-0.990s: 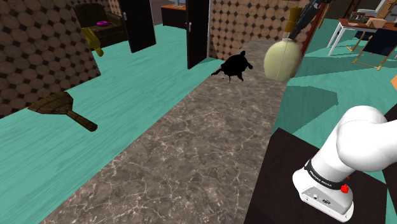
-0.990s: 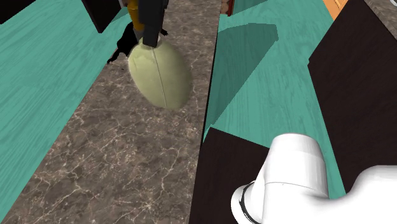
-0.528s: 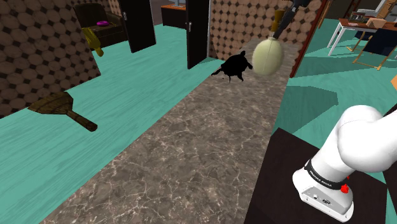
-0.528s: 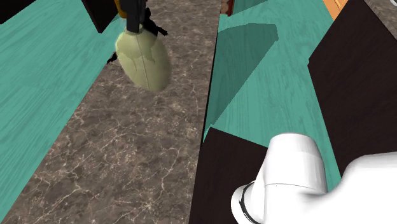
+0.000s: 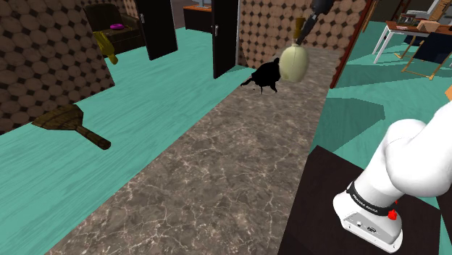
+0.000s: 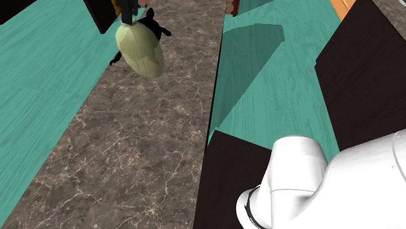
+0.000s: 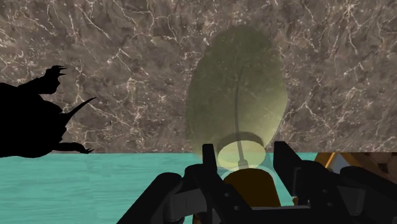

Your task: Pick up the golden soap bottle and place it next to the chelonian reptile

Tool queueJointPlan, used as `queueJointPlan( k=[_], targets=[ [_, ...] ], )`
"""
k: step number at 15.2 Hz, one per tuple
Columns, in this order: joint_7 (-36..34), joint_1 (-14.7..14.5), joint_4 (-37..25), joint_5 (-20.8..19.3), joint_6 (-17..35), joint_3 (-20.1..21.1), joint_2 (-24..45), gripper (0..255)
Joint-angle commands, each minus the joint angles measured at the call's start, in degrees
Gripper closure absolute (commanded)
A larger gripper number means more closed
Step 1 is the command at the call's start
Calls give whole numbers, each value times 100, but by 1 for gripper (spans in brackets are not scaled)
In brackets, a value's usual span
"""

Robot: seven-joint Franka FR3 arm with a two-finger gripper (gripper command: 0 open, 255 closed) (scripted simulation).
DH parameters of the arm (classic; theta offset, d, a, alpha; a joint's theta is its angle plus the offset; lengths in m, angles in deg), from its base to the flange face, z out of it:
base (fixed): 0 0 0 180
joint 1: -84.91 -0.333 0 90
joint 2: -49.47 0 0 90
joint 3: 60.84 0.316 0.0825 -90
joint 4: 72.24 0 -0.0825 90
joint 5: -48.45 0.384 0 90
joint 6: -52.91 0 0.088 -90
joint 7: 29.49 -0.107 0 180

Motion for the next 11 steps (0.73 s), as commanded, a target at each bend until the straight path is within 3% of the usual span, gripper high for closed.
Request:
queueJointPlan(
  k=[1, 4, 6, 11],
  targets=[
    [294, -70, -469, 345, -43, -286, 581, 255],
    [784, 6, -1147, 1003, -164, -650, 1507, 255],
    [1091, 204, -1671, 1505, -324, -797, 2170, 255],
    [1530, 1169, -3299, 2662, -903, -730, 3800, 255]
  ],
)
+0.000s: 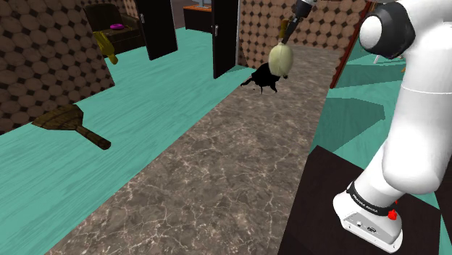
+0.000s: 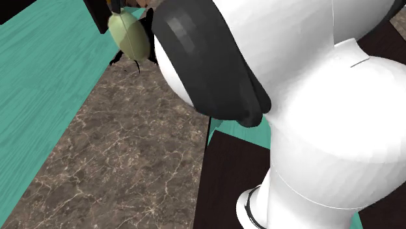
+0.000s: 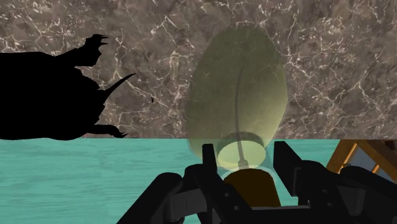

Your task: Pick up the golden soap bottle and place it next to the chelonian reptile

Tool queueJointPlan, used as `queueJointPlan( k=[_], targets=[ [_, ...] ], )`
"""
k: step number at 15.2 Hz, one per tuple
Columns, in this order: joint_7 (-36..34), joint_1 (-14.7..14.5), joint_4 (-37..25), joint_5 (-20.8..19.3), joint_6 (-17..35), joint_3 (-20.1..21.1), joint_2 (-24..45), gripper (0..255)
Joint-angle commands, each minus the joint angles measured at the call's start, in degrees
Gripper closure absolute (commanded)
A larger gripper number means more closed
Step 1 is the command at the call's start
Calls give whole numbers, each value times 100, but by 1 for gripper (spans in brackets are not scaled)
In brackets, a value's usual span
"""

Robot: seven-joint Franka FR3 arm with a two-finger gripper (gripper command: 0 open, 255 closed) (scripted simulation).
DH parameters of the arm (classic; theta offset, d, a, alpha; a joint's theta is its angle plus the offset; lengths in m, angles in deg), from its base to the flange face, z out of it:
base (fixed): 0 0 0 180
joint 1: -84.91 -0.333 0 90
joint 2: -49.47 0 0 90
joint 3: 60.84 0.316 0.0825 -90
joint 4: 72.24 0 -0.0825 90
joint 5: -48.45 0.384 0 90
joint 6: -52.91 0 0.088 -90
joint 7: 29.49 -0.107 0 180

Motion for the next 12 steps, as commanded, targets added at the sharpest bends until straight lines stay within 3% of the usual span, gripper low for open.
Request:
queueJointPlan(
  k=[1, 5, 12],
  targets=[
    [94, 558, -982, 547, -365, 117, 815, 255],
    [-181, 1822, -3252, 1279, -1075, 567, 2273, 255],
    [175, 1299, -2001, 1097, -348, 443, 1926, 255]
  ],
)
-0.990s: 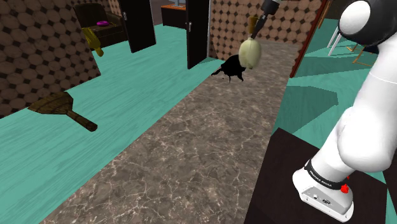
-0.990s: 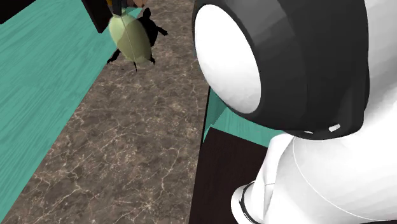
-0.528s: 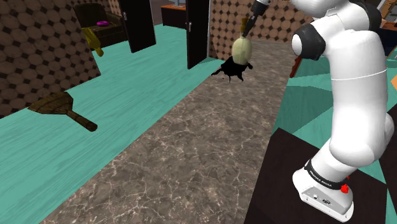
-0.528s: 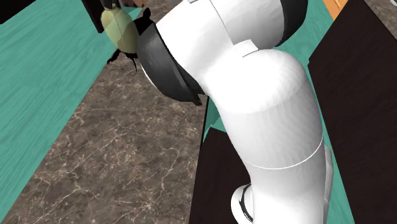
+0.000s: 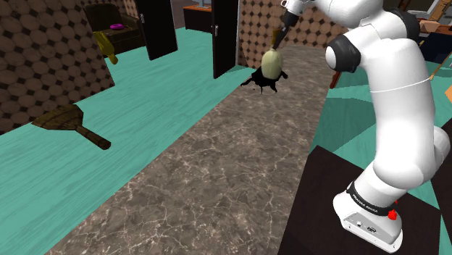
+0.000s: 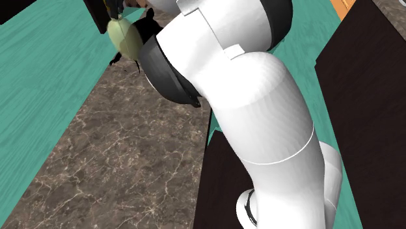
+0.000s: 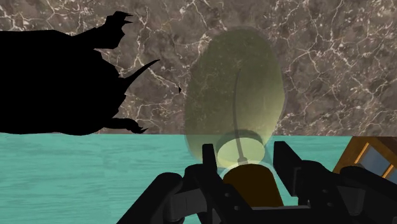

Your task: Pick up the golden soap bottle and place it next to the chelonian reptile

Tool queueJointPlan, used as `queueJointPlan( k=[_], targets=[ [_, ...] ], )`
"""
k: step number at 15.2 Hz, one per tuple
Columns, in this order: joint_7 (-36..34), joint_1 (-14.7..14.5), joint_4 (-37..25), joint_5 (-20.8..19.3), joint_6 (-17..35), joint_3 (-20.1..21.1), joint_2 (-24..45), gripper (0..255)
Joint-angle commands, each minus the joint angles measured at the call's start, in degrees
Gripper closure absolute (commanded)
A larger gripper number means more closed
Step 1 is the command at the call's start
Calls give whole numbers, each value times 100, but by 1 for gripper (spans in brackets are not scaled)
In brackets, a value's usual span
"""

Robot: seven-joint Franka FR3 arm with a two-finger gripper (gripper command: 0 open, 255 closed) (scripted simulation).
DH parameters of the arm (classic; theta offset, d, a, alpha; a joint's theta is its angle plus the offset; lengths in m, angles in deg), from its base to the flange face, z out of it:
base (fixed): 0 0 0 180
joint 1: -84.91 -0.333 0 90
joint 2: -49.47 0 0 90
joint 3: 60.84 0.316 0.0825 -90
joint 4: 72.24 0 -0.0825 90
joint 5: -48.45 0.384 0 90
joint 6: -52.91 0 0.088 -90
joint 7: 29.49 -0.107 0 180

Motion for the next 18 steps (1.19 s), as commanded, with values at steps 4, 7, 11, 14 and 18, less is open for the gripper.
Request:
queueJointPlan(
  k=[4, 7, 11, 14, 18],
  targets=[
    [199, -253, 655, -53, 439, -49, -136, 255],
    [302, -361, 968, -59, 672, -61, -174, 255],
    [431, -473, 1329, -47, 961, -62, -196, 255],
    [524, -538, 1565, -24, 1165, -54, -193, 255],
    [646, -604, 1842, 22, 1422, -34, -168, 255]
  ],
)
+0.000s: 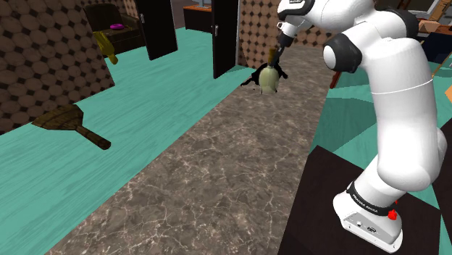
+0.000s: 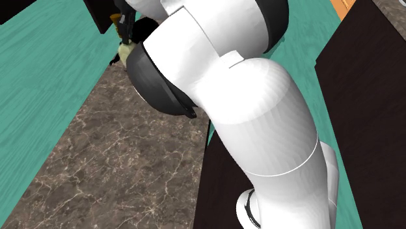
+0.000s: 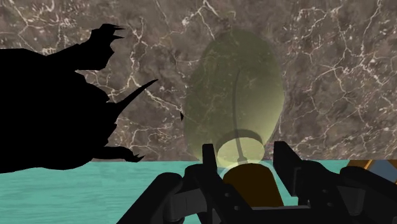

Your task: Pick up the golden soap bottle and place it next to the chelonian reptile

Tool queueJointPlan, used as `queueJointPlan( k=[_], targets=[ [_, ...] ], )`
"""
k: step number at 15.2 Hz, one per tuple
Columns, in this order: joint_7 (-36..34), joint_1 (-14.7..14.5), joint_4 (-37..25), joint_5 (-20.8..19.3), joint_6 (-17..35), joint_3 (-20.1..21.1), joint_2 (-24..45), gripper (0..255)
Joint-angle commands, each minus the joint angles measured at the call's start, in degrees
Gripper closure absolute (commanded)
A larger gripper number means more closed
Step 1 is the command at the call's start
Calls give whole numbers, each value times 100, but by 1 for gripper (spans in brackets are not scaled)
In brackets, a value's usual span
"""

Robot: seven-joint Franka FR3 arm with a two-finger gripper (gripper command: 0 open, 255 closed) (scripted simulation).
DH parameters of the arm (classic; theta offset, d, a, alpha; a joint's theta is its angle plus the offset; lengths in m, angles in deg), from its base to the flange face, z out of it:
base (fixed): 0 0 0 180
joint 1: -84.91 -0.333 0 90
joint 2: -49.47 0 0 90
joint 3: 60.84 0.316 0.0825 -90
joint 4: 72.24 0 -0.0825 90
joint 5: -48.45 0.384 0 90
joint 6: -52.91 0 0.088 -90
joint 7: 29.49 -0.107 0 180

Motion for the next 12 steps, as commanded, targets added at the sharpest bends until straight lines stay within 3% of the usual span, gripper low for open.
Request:
queueJointPlan(
  k=[1, 12],
  targets=[
    [58, -29, 123, 25, 123, 11, 13, 255],
    [384, -103, 678, 232, 748, 125, 200, 255]
  ],
)
